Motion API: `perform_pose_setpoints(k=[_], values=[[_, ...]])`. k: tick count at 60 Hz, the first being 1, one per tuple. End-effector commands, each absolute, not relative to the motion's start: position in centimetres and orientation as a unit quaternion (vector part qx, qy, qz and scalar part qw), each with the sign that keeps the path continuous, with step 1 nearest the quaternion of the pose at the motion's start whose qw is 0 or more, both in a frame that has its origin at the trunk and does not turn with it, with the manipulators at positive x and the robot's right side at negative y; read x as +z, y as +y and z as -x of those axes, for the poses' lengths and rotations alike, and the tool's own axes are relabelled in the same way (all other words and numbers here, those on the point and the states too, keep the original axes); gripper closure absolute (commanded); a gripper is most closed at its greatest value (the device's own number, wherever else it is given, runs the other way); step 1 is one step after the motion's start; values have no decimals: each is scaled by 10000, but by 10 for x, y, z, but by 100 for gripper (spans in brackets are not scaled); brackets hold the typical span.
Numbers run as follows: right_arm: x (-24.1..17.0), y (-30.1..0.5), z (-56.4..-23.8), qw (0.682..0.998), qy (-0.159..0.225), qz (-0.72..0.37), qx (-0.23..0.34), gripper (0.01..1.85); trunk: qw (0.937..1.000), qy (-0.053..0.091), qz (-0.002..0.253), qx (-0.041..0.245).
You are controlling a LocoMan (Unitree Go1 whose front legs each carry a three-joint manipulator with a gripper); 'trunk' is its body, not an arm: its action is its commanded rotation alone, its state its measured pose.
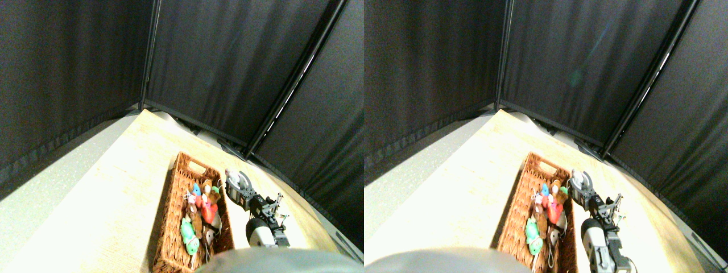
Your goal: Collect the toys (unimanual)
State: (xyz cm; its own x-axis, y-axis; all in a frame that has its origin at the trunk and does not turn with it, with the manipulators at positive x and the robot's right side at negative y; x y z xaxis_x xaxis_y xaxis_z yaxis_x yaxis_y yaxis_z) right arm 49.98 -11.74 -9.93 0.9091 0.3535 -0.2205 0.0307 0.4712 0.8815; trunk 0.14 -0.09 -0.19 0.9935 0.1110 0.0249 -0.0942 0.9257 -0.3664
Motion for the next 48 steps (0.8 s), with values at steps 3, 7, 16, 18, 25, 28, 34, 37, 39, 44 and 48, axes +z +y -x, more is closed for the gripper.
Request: perform_pose_setpoints(k=[3, 7, 16, 18, 25, 28, 34, 37, 39, 44, 48], values=[[-98, -107, -496, 8346, 1884, -5069, 1048, 180, 9766, -310, 2032, 633], [-99, -102, -495, 8310, 1959, -5087, 1107, 180, 9760, -314, 2054, 647], [-103, -97, -491, 8339, 1983, -5036, 1080, 176, 9756, -312, 2073, 653], [-103, -97, -491, 8325, 1999, -5057, 1061, 178, 9756, -309, 2073, 651], [-104, -98, -490, 8253, 2043, -5166, 1015, 180, 9763, -300, 2048, 635], [-105, -99, -490, 8183, 2138, -5230, 1059, 166, 9766, -294, 2037, 631], [-104, -101, -488, 8232, 2241, -5148, 845, 84, 9777, -283, 1995, 600], [-104, -104, -487, 8257, 2258, -5095, 872, 63, 9780, -283, 1983, 589], [-104, -104, -486, 8285, 2240, -5057, 875, 60, 9782, -278, 1973, 583], [-104, -106, -487, 8308, 2228, -5016, 926, 65, 9787, -265, 1956, 572], [-104, -108, -487, 8331, 2143, -5025, 866, 67, 9791, -255, 1938, 557]])
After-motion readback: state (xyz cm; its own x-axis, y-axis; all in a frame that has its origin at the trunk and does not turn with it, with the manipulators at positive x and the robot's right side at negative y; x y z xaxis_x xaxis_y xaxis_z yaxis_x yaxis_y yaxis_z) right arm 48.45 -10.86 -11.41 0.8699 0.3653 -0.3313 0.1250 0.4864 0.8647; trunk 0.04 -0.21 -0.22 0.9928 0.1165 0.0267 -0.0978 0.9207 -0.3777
